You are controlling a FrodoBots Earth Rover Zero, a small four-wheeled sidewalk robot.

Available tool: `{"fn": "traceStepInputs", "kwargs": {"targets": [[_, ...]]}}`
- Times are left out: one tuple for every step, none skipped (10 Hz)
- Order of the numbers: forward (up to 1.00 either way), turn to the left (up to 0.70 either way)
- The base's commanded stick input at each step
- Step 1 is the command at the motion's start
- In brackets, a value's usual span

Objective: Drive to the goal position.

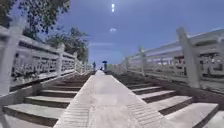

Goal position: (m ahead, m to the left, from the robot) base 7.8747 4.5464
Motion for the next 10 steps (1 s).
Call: {"fn": "traceStepInputs", "kwargs": {"targets": [[0.45,0.00],[0.45,0.00],[0.45,0.00],[0.45,0.00],[0.45,0.00],[0.45,0.00],[0.45,0.07],[0.45,0.19],[0.45,0.27],[0.45,0.27]]}}
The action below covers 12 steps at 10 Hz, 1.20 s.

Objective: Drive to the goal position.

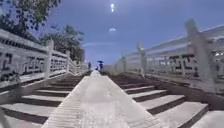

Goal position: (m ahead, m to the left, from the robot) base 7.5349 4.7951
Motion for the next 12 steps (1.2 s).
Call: {"fn": "traceStepInputs", "kwargs": {"targets": [[0.45,0.05],[0.45,0.00],[0.45,0.00],[0.45,0.00],[0.45,0.00],[0.45,0.00],[0.45,0.00],[0.45,0.00],[0.45,0.00],[0.45,0.00],[0.45,0.00],[0.45,0.15]]}}
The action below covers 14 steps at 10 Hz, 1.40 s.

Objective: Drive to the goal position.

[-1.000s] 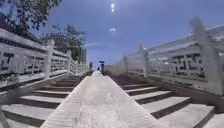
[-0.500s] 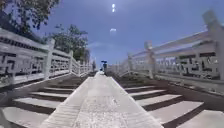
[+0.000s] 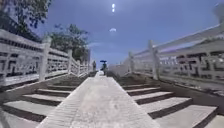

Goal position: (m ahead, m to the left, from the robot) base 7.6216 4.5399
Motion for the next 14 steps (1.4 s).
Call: {"fn": "traceStepInputs", "kwargs": {"targets": [[0.45,0.27],[0.45,0.27],[0.45,0.27],[0.45,0.24],[0.45,0.00],[0.45,0.00],[0.45,0.00],[0.45,0.00],[0.45,0.00],[0.45,0.00],[0.45,0.00],[0.45,0.00],[0.45,0.00],[0.45,0.00]]}}
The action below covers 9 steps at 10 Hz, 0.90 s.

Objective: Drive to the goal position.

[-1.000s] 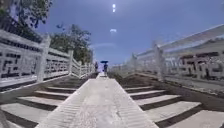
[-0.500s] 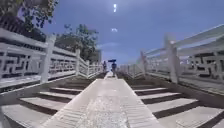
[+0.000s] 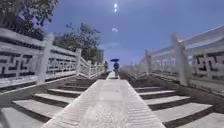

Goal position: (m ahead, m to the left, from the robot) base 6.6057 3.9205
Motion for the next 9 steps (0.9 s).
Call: {"fn": "traceStepInputs", "kwargs": {"targets": [[0.45,0.00],[0.45,0.00],[0.45,0.00],[0.45,0.00],[0.45,0.00],[0.45,0.00],[0.45,0.00],[0.45,0.00],[0.45,0.00]]}}
